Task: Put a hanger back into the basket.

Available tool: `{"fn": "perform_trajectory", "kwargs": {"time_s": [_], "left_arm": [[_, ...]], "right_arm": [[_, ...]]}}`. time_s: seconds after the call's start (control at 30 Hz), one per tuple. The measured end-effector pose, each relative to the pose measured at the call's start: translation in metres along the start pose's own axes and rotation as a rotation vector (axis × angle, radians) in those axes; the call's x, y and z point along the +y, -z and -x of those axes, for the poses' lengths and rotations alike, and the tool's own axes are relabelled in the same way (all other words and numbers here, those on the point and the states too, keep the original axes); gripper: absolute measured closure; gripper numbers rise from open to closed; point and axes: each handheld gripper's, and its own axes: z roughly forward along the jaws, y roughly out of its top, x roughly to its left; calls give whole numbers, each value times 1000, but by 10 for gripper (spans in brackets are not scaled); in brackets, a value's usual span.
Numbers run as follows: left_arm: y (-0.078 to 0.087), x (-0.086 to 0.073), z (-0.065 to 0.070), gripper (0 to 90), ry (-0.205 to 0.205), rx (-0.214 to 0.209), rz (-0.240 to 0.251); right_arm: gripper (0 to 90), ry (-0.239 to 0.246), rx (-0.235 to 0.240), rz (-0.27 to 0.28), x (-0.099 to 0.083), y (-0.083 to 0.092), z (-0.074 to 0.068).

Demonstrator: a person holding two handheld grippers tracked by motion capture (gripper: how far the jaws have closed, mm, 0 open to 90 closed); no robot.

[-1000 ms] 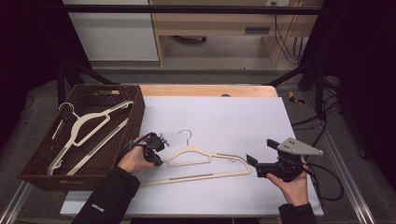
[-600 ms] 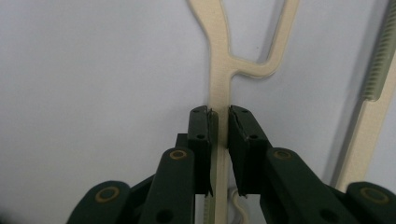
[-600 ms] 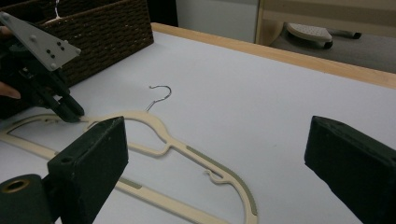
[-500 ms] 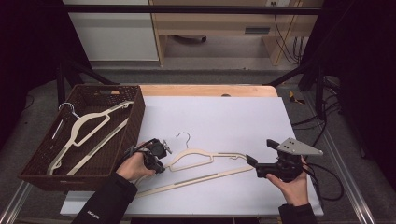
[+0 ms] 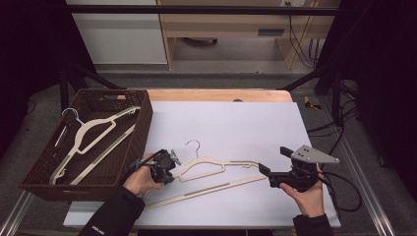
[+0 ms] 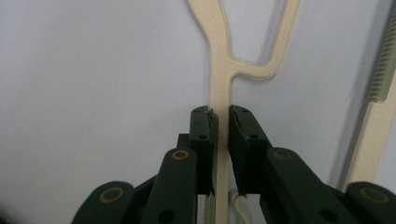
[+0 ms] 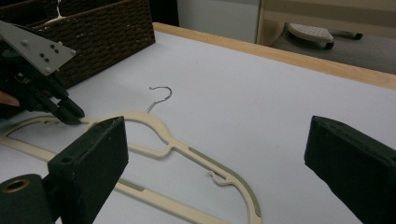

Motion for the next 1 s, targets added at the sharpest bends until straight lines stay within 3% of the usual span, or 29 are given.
{"fn": "perform_trajectory", "kwargs": {"time_s": [0.23, 0.37, 0.53, 0.83, 1.0], "left_arm": [[3, -7, 3, 793, 4, -1, 55], [13, -12, 11, 794, -9, 43, 109], [24, -19, 25, 795, 4, 76, 179], [35, -21, 41, 795, 3, 139, 223], [39, -23, 45, 795, 5, 149, 237]], "right_arm": [[63, -3, 7, -7, 0, -4, -2], [65, 2, 17, -17, 0, -10, -5], [70, 15, 37, -37, 4, -23, -14], [101, 40, 96, -80, 16, -69, -42], [153, -7, 113, -109, 25, -105, -55]]}}
